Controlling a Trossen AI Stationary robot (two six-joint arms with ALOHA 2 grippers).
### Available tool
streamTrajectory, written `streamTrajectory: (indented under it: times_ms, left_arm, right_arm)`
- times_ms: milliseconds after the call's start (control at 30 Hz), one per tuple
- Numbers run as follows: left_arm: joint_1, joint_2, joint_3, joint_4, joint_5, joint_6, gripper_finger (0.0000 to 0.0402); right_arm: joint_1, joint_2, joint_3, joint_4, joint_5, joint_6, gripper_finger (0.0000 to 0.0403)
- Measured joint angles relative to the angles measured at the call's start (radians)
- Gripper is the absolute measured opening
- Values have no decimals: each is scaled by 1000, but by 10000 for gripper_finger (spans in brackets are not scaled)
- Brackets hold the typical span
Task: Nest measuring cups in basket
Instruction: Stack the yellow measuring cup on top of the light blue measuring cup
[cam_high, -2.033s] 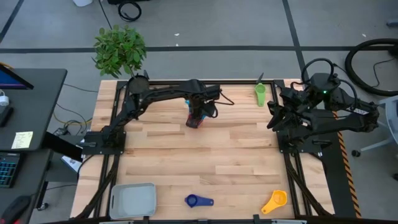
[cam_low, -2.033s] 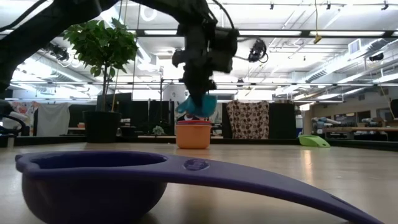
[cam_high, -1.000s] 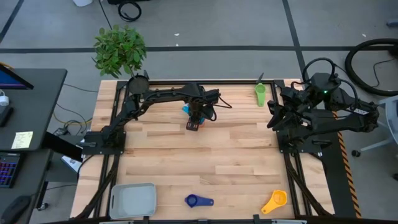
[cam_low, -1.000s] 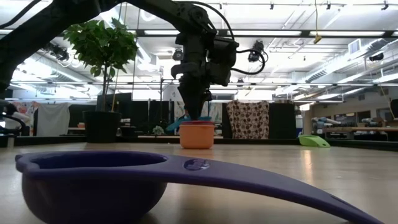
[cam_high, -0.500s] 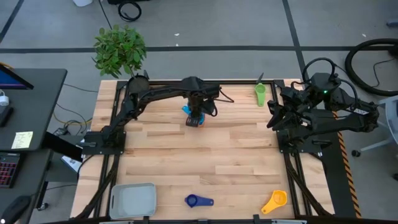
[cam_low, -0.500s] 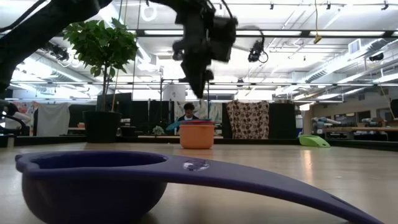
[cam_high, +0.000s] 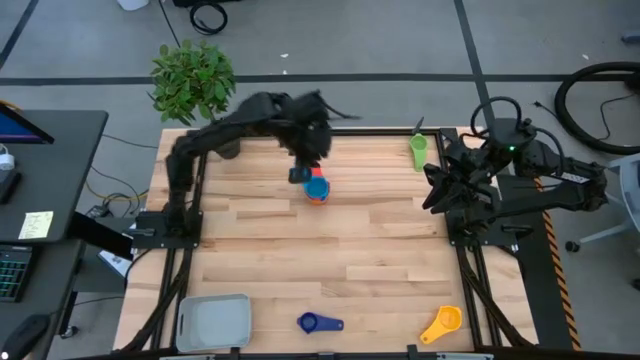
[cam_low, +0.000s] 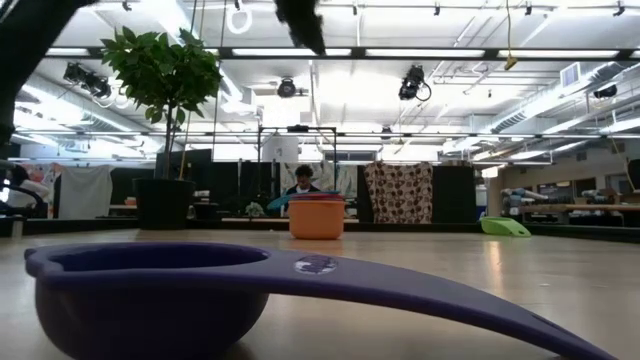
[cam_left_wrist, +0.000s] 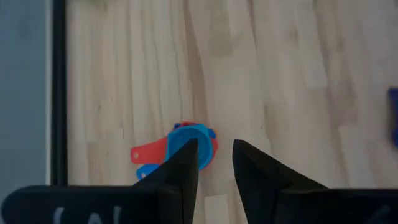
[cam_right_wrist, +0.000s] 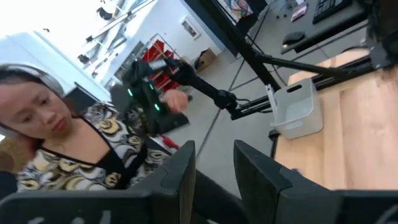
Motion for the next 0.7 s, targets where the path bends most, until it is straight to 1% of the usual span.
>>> streamTrajectory:
  times_ms: [200,367,433,600,700]
  left_arm:
    - [22,-111,1,-10,22,-89,103]
    - [9,-177,0,-62,99,-100,103]
    - [-8,-187,0,-74,117,-120,103]
    - [-59,-186,-4,-133,119,-132,103]
    - [-83,-190,-47,-153,109,-175,103]
  right_arm:
    - [0,12,0,0,0,-111,114]
    - [0,6,0,0,-26,-162,114]
    - [1,5,0,0,-47,-178,114]
    - [14,-3,0,-22,-77,-251,114]
    - [26,-9,0,-78,-78,-273,114]
